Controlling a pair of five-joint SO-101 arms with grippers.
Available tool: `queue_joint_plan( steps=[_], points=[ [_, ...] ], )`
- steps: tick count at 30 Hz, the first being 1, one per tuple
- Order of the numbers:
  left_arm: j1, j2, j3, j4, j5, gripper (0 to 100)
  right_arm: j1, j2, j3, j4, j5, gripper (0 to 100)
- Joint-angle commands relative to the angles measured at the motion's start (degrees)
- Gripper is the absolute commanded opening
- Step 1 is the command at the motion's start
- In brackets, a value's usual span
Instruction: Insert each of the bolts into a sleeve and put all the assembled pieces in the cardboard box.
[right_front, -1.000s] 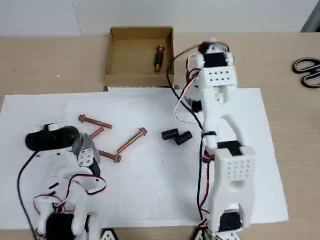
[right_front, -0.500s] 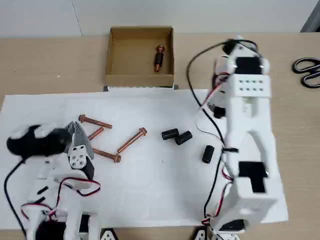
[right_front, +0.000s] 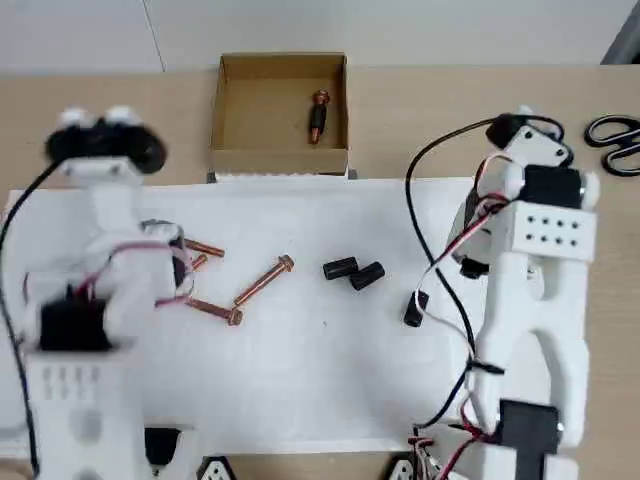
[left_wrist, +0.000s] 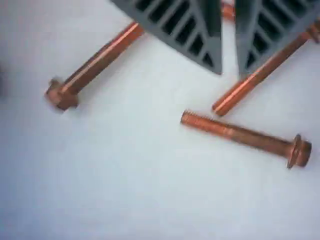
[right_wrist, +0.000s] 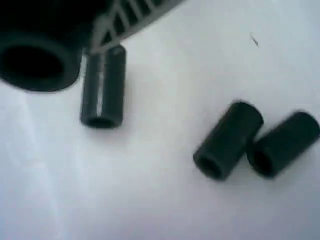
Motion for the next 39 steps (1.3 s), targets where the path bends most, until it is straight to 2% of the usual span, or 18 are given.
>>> queue_joint_plan(
  steps=[1, 5, 11, 16, 22, 39],
  points=[
    [0.09, 9.76, -6.64, 4.22, -7.38, 1, 0.48, -5.85, 2.73, 0.84, 2.29, 0.2],
    [1.93, 16.26, -10.51, 7.3, -15.21, 1, 3.21, -8.13, 5.63, 0.57, 2.29, 0.2],
    [10.81, 25.05, -10.59, 6.77, -15.82, 1, 9.36, -9.1, 9.05, 0.57, 2.29, 0.2],
    [16.26, 35.16, -10.68, 2.73, -15.82, 1, 12.26, -9.1, 9.93, 0.57, 4.57, 0.2],
    [17.32, 44.31, -13.23, 1.14, -16.7, 6, 14.37, -9.19, 9.93, 0.75, 5.19, 0.2],
    [17.58, 63.03, -26.51, 1.05, -25.41, 7, 15.78, -9.19, 9.93, 0.84, 5.19, 0.2]
  ],
)
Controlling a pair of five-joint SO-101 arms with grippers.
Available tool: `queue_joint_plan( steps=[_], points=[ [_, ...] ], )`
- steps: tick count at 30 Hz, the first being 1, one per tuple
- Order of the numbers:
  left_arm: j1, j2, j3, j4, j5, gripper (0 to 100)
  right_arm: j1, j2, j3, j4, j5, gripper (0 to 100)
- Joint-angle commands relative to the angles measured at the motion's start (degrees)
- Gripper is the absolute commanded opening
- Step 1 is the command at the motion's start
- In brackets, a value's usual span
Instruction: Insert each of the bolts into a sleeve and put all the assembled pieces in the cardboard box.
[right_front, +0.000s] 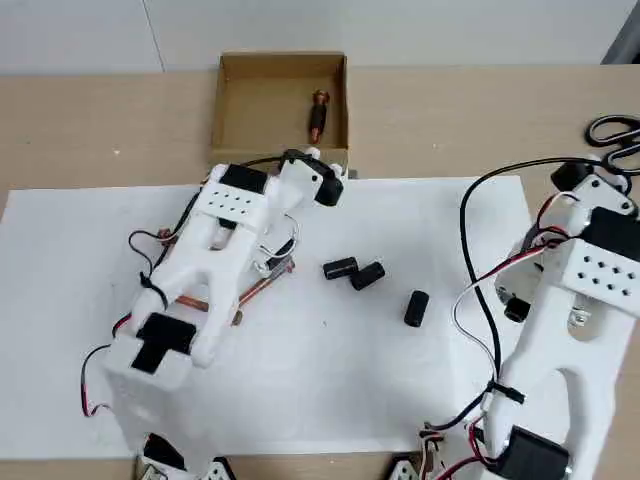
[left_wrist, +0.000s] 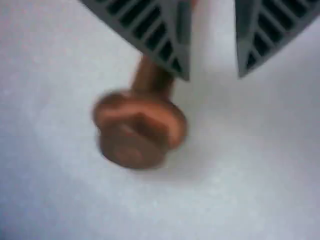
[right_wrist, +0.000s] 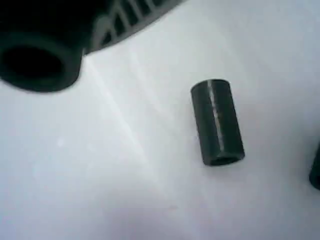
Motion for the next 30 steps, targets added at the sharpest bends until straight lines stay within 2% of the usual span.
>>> queue_joint_plan(
  steps=[1, 10, 22, 30],
  points=[
    [0.35, 0.35, -3.91, -0.44, -1.23, 8, 0.48, -2.24, -0.35, 0.84, 0.53, 0.2],
    [3.87, 0.18, -5.23, 2.02, -0.79, 9, 0.4, -2.15, -0.35, 0.75, 0.53, 0.2],
    [5.8, 0.26, -20.62, 13.8, 0.0, 9, 0.4, -2.15, -0.35, 0.57, 0.53, 0.2],
    [6.68, 0.53, -20.53, 16.18, 0.09, 9, 0.4, -2.07, -0.35, 0.57, 0.53, 0.2]
  ],
)
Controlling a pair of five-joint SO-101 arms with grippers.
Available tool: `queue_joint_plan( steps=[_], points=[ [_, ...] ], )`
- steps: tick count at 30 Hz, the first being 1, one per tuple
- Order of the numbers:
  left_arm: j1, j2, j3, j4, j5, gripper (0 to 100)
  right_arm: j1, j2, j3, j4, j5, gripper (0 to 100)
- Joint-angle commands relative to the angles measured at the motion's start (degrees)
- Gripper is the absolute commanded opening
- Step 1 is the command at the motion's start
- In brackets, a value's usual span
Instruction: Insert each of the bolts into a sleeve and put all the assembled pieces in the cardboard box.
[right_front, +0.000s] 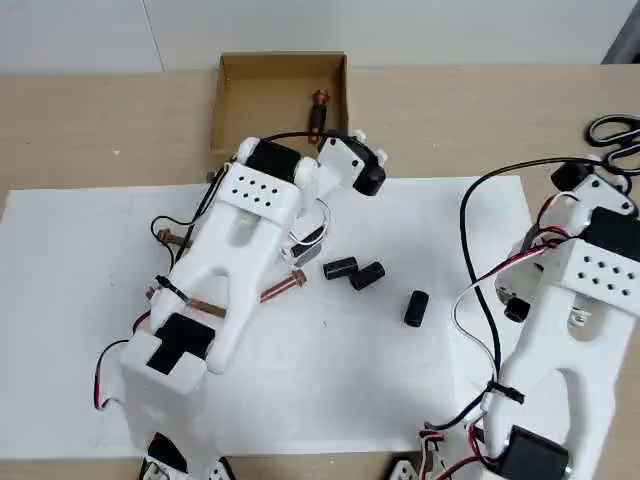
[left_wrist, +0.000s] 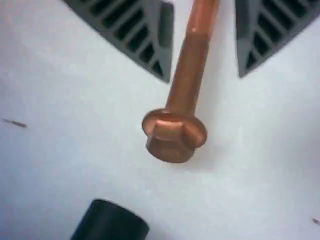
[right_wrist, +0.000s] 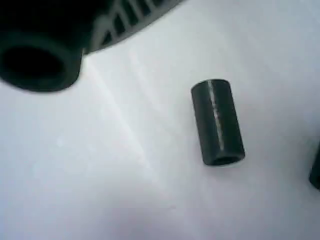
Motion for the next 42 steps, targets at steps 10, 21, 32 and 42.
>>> queue_joint_plan(
  steps=[10, 21, 32, 42],
  points=[
    [0.18, 0.0, 4.0, 0.88, -0.26, 9, 0.4, -2.07, -0.35, 0.57, 0.53, 0.2],
    [0.18, 0.62, 4.18, 0.09, -1.23, 9, 0.4, -2.15, -0.35, 0.57, 0.53, 0.2],
    [0.09, 5.71, 4.09, -2.9, -1.41, 9, 0.4, -2.15, -0.35, 0.66, 0.53, 0.2],
    [0.09, 9.76, 4.18, -5.1, -1.41, 9, 0.4, -2.15, -0.35, 0.66, 0.53, 0.2]
  ],
)
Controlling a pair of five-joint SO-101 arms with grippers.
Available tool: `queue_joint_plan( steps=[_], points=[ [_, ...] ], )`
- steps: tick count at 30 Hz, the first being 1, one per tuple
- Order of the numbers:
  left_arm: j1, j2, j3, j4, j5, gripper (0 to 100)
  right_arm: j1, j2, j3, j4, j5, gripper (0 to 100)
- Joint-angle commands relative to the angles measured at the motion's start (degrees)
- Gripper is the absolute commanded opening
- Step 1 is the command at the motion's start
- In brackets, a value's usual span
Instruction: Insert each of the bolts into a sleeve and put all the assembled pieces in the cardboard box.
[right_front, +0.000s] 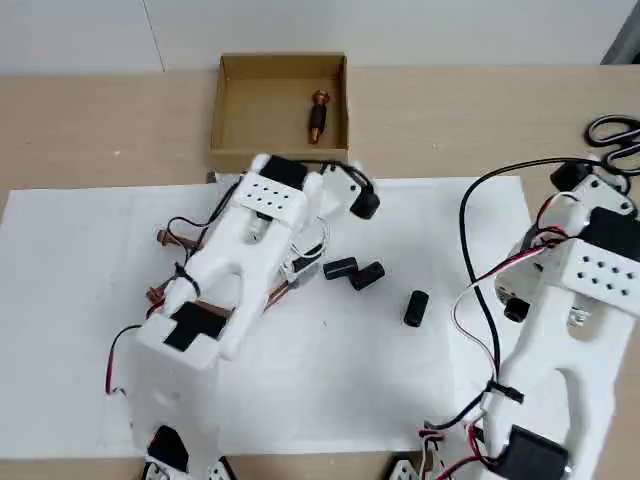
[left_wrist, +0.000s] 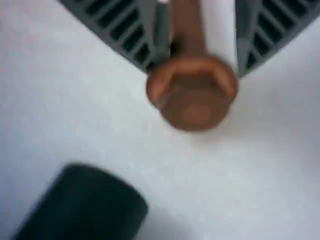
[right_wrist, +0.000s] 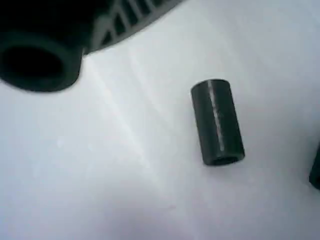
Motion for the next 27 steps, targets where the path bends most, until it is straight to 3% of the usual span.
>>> queue_joint_plan(
  steps=[1, 12, 17, 20, 27],
  points=[
    [0.09, 1.41, -0.13, -1.14, -0.18, 9, 0.4, -2.15, -0.35, 0.66, 0.53, 0.2],
    [0.09, 4.4, 0.04, -3.6, 0.09, 9, 0.4, -2.15, -0.35, 0.66, 0.53, 0.2],
    [0.26, 9.49, -0.04, -4.4, 0.09, 0, 0.4, -2.15, -0.26, 0.66, 0.53, 0.2],
    [0.18, 10.73, -0.13, -4.04, 0.09, 1, 0.4, -2.15, -0.26, 0.66, 0.53, 0.2],
    [0.97, -2.73, -0.22, -3.96, 3.69, 1, 0.13, -2.24, -0.53, 0.57, 0.53, 0.2]
  ],
)
